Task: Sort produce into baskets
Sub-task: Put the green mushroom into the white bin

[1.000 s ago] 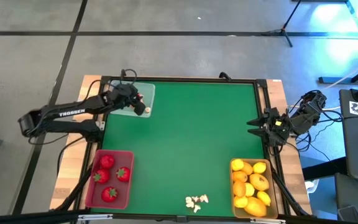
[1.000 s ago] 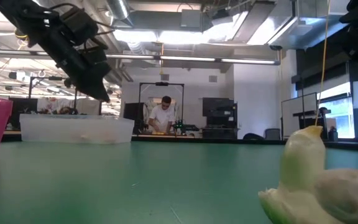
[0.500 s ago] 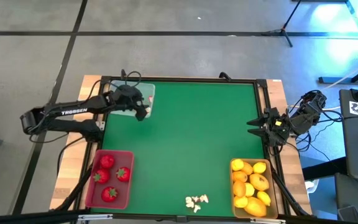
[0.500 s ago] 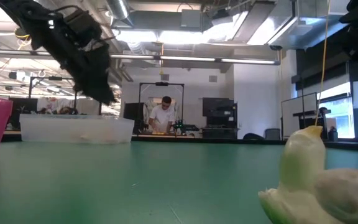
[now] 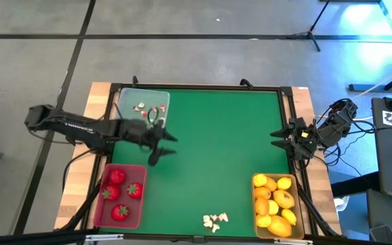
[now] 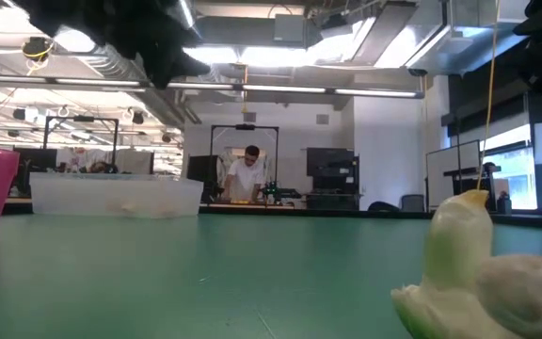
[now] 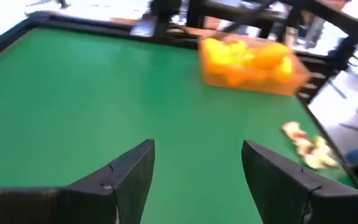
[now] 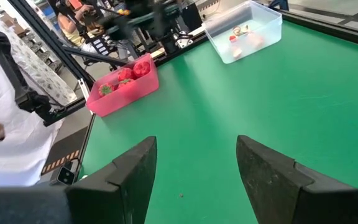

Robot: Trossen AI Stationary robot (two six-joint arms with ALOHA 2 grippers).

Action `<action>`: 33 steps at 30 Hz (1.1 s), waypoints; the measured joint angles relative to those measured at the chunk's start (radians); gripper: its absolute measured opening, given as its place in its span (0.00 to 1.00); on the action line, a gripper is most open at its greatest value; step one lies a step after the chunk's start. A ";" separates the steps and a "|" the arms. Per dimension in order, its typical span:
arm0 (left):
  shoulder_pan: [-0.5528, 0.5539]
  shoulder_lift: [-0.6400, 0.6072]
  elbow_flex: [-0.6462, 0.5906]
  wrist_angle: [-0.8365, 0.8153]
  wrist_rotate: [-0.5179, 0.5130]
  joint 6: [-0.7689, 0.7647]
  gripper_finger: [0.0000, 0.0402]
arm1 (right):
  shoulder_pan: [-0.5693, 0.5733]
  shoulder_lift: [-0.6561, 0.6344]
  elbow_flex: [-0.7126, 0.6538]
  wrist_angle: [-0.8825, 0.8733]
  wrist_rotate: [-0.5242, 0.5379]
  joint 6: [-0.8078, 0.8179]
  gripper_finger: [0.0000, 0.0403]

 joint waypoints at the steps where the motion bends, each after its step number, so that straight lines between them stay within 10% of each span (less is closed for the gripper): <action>1: -0.051 0.011 0.000 0.021 -0.034 0.003 0.59 | 0.000 0.000 0.000 0.000 0.005 0.002 0.55; 18: -0.421 0.503 0.000 0.628 -0.256 0.025 0.59 | 0.000 0.000 0.000 0.001 0.044 0.005 0.55; 33: -0.435 0.788 0.260 0.500 -0.136 0.117 0.59 | 0.000 0.000 0.000 0.000 0.043 0.005 0.55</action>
